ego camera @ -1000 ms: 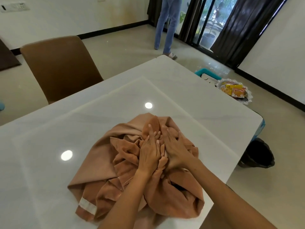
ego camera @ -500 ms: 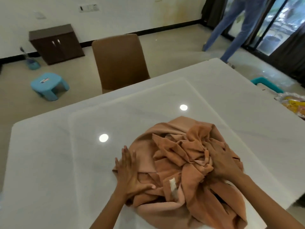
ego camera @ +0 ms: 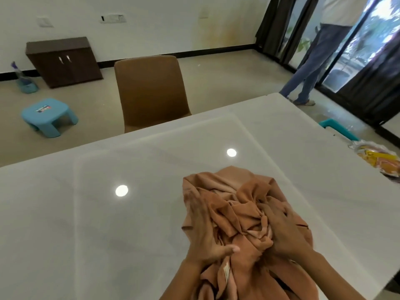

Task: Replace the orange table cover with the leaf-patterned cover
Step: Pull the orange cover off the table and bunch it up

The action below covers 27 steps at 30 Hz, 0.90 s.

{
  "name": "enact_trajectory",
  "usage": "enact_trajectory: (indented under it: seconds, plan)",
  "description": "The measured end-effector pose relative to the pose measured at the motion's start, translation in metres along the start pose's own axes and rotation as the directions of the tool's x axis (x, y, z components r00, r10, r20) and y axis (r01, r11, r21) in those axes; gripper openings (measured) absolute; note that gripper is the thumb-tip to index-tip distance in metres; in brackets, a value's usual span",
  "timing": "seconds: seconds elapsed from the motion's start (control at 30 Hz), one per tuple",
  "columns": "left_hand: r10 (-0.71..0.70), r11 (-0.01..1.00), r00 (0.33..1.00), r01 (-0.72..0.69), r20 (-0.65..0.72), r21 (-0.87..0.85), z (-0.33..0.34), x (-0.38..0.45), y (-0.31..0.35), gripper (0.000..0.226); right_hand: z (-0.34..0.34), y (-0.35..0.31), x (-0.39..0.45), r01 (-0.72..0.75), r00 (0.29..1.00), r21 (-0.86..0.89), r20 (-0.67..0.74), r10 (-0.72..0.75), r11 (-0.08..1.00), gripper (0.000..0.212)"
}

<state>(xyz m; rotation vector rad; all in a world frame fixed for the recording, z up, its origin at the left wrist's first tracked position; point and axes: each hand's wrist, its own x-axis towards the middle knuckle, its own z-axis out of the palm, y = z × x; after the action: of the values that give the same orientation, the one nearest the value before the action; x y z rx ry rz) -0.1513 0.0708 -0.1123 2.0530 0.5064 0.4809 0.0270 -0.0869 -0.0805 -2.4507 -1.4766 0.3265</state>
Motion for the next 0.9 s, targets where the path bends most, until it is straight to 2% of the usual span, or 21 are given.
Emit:
enact_trajectory:
  seconds: [0.07, 0.13, 0.23, 0.3, 0.43, 0.5, 0.6, 0.7, 0.77, 0.9]
  plan:
    - [0.137, 0.965, 0.985, -0.157, 0.107, 0.212, 0.01, 0.018, 0.016, 0.136, 0.002, 0.0, -0.001, 0.027, 0.999, 0.038, -0.035, -0.025, 0.999, 0.099]
    - [0.196, 0.901, 0.954, -0.266, 0.227, 0.342, 0.018, 0.032, 0.026, 0.13, 0.002, -0.002, -0.002, 0.048, 0.997, 0.065, -0.065, -0.044, 0.997, 0.102]
    - [0.219, 0.882, 0.926, -0.323, 0.308, 0.345, 0.026, 0.041, 0.023, 0.122, 0.002, -0.002, -0.002, 0.027, 0.998, 0.117, -0.062, -0.02, 0.993, 0.112]
    - [0.219, 0.887, 0.914, -0.332, 0.341, 0.321, 0.026, 0.043, 0.02, 0.123, 0.004, -0.001, -0.002, 0.019, 0.998, 0.132, -0.066, -0.01, 0.991, 0.112]
    - [0.251, 0.895, 0.909, -0.348, 0.332, 0.277, 0.025, 0.046, 0.021, 0.125, 0.005, 0.001, -0.001, 0.029, 0.996, 0.135, -0.087, -0.018, 0.99, 0.095]
    - [0.246, 0.905, 0.911, -0.339, 0.332, 0.257, 0.024, 0.046, 0.019, 0.136, 0.001, -0.001, -0.001, 0.02, 0.996, 0.103, -0.092, -0.011, 0.995, 0.086]
    - [0.246, 0.878, 0.871, -0.386, 0.425, 0.283, 0.017, 0.047, 0.013, 0.151, 0.0, -0.007, -0.004, -0.015, 0.989, -0.01, -0.144, 0.013, 1.0, 0.07]
    - [0.223, 0.839, 0.856, -0.412, 0.467, 0.354, 0.017, 0.047, 0.009, 0.154, 0.0, -0.01, -0.004, -0.017, 0.993, -0.105, -0.117, 0.004, 0.994, 0.063]
    - [0.204, 0.855, 0.863, -0.387, 0.462, 0.346, 0.02, 0.048, 0.007, 0.152, -0.001, -0.007, -0.001, 0.017, 0.997, -0.071, -0.071, -0.022, 0.997, 0.073]
    - [0.187, 0.922, 0.883, -0.309, 0.429, 0.234, 0.025, 0.049, 0.001, 0.143, -0.002, -0.004, 0.0, 0.009, 1.0, 0.104, 0.019, -0.011, 0.995, 0.111]
